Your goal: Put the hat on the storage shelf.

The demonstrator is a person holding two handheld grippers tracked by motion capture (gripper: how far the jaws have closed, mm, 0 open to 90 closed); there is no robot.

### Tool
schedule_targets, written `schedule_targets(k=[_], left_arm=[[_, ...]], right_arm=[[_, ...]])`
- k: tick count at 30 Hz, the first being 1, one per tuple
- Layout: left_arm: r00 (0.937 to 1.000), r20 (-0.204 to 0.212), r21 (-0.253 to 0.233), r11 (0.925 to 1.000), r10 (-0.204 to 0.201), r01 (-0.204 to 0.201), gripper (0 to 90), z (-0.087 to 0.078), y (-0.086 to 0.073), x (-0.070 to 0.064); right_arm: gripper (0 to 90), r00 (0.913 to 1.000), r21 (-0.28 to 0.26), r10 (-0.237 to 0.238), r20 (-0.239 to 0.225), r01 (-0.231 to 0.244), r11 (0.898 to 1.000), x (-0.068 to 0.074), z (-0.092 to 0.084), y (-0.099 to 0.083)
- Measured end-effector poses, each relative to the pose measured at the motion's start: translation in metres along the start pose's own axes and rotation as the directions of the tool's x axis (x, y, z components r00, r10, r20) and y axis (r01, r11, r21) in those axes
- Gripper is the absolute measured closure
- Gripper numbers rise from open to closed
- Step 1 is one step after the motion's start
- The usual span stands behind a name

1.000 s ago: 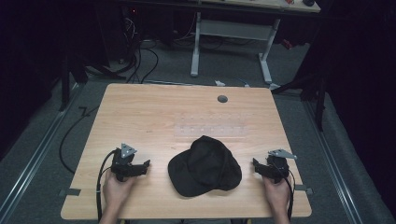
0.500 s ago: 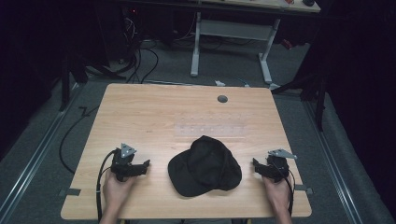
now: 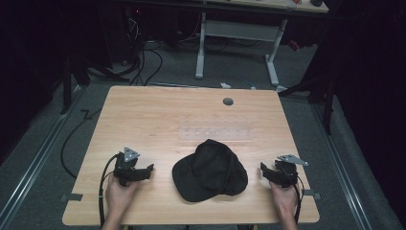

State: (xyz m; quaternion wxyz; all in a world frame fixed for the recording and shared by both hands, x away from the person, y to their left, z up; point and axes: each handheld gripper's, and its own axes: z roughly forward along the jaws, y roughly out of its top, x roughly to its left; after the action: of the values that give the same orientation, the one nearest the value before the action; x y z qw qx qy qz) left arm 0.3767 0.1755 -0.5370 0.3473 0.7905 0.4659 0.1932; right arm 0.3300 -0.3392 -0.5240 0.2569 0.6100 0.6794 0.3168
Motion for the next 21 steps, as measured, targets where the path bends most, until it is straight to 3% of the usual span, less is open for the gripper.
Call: schedule_targets(k=[7, 10, 13, 21], left_arm=[[1.0000, 0.000, 0.000, 1.0000, 0.000, 0.000, 17.9, 0.000, 0.000, 0.000], [1.0000, 0.000, 0.000, 1.0000, 0.000, 0.000, 17.9, 0.000, 0.000, 0.000], [1.0000, 0.000, 0.000, 1.0000, 0.000, 0.000, 17.9, 0.000, 0.000, 0.000], [1.0000, 0.000, 0.000, 1.0000, 0.000, 0.000, 17.9, 0.000, 0.000, 0.000]], right_arm=[[39.7, 0.9970, -0.068, 0.025, -0.073, -0.030, 0.997, 0.007, -0.023, 0.002], [37.5, 0.9956, -0.086, 0.014, -0.092, -0.022, 0.996, 0.014, -0.028, 0.003], [38.4, 0.9898, -0.099, 0.024, -0.141, -0.038, 0.994, 0.021, -0.035, 0.005], [36.3, 0.9803, -0.144, -0.029, -0.195, 0.000, 0.990, 0.039, -0.055, 0.014]])
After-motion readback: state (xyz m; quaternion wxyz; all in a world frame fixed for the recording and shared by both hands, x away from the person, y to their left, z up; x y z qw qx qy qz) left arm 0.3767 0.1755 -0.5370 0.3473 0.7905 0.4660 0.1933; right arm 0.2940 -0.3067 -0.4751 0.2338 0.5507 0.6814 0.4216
